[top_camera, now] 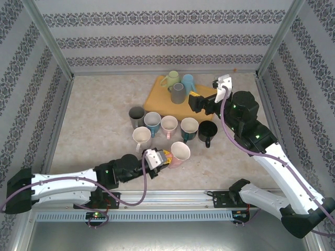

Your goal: Turn the mug right side up

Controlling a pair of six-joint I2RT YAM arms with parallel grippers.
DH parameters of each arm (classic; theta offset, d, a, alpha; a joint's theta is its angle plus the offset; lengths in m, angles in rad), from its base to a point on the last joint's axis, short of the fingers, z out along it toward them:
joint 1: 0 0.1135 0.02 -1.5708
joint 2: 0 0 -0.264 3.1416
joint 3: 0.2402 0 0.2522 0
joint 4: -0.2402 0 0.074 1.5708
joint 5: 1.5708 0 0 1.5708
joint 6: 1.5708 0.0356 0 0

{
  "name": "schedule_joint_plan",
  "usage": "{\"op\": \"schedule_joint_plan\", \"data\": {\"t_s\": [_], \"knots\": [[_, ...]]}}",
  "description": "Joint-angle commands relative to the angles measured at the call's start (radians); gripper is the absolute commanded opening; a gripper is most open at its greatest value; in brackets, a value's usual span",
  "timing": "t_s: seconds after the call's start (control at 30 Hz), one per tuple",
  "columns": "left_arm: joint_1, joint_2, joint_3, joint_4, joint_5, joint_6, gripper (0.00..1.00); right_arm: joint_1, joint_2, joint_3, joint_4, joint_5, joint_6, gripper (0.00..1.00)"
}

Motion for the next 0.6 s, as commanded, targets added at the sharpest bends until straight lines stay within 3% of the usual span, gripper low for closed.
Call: {"op": "schedule_joint_plan", "data": {"t_s": [0.0, 0.17, 0.57], "knots": [[-0.023, 0.025, -0.019, 0.412, -0.141, 0.072, 0.0, -0.012, -0.023, -0.022, 0.011, 0.012, 0.036, 0.98], [-0.043, 0.116, -0.127, 0.636, -0.229, 0.07, 0.0, -0.012, -0.024, -0.038, 0.015, 0.01, 0.05, 0.98], [-0.043, 0.333, -0.253, 0.972, -0.398, 0.006, 0.0, -0.012, 0.0, -0.047, 0.029, 0.004, 0.076, 0.98]]}}
